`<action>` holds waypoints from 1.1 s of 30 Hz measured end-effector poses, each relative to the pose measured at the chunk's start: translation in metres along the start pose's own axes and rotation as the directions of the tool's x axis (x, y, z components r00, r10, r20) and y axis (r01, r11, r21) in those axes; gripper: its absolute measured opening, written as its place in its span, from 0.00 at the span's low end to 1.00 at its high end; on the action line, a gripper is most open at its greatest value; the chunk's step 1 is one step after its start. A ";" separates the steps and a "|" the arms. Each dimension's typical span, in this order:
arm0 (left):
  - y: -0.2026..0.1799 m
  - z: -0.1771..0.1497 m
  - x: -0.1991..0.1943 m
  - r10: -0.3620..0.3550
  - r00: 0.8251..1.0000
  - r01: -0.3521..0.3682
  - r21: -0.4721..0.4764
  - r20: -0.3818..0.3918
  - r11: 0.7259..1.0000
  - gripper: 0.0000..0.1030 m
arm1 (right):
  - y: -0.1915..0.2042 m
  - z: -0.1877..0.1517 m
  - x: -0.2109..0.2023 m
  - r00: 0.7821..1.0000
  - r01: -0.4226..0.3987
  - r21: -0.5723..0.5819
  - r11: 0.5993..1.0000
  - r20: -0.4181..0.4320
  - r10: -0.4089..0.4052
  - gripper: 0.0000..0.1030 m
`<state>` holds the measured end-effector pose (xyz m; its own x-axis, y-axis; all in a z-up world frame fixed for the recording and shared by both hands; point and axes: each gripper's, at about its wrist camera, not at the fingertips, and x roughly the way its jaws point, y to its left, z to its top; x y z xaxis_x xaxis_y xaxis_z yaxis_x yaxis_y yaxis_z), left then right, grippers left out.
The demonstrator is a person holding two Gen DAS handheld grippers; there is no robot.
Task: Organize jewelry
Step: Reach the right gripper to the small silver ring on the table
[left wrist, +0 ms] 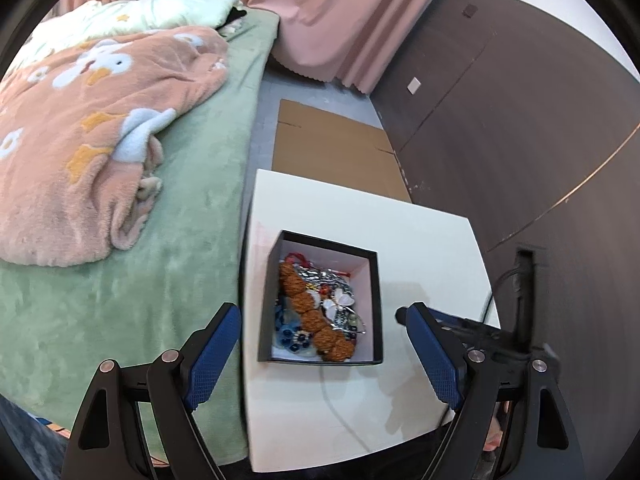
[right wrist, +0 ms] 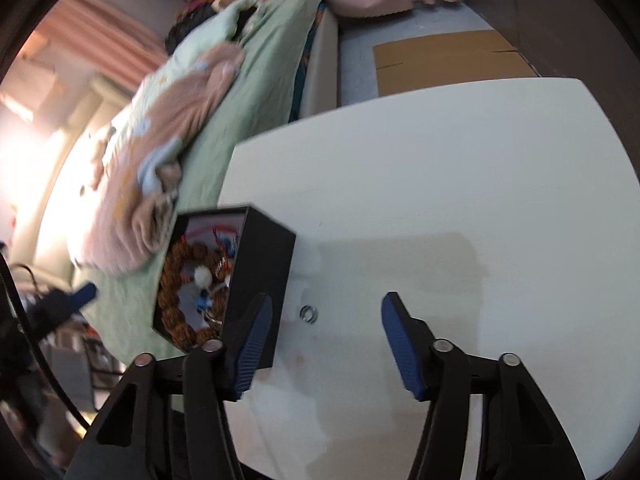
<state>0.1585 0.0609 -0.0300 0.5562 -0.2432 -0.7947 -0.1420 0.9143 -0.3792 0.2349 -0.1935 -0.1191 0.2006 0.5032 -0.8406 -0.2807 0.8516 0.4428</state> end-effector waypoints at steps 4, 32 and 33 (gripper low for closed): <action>0.009 0.000 -0.007 0.000 1.000 0.000 -0.006 0.016 1.000 0.83 | 0.012 -0.002 0.017 0.996 0.088 -0.056 0.995 -0.022 -0.089 0.46; 0.002 -0.006 -0.021 0.020 0.998 -0.021 0.023 0.053 0.999 0.82 | -0.003 -0.007 0.022 0.970 0.239 -0.149 0.960 -0.018 -0.244 0.01; 0.002 -0.006 -0.020 0.019 0.999 -0.020 0.024 0.051 1.000 0.82 | -0.009 -0.006 0.018 0.966 0.254 -0.130 0.958 -0.010 -0.257 0.01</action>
<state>0.1418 0.0657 -0.0176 0.5940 -0.2091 -0.7768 -0.1337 0.9265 -0.3516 0.2359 -0.1931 -0.1402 0.2564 0.2656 -0.9294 -0.3399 0.9249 0.1705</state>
